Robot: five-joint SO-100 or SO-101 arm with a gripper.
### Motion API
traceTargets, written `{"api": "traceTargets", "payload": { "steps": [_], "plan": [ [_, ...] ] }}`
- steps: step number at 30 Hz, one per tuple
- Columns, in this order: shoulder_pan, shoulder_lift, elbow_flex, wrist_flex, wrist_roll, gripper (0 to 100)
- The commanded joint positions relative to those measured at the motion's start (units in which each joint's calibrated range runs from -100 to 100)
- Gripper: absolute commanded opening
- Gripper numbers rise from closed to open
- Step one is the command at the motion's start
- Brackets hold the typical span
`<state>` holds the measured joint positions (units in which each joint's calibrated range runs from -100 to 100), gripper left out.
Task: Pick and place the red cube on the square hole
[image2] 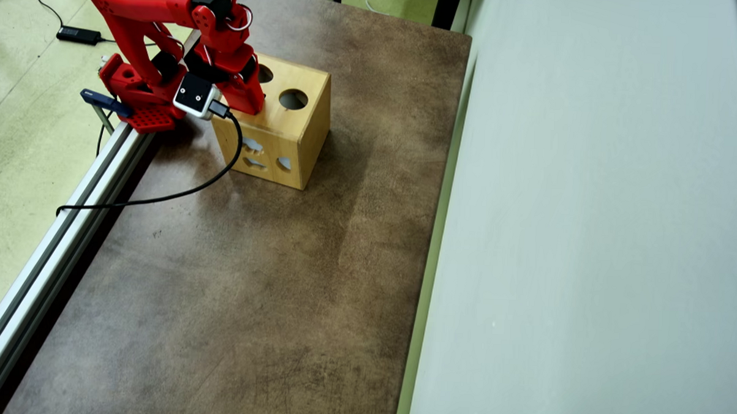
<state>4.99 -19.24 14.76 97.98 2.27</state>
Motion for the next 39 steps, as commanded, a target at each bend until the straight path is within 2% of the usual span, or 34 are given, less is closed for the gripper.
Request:
{"api": "traceTargets", "payload": {
  "steps": [1,4,6,14,19,23,39],
  "plan": [
    [0.58,-1.19,-0.63,0.25,0.24,5],
    [0.58,-1.19,-0.81,0.25,0.29,8],
    [0.58,-1.27,-0.27,0.25,0.29,14],
    [0.28,-1.36,-0.18,0.25,0.39,58],
    [0.35,-1.36,-0.18,0.25,0.39,75],
    [0.06,-1.36,-0.18,0.33,0.39,80],
    [0.43,-1.27,-0.09,0.33,0.34,80]
  ]
}}
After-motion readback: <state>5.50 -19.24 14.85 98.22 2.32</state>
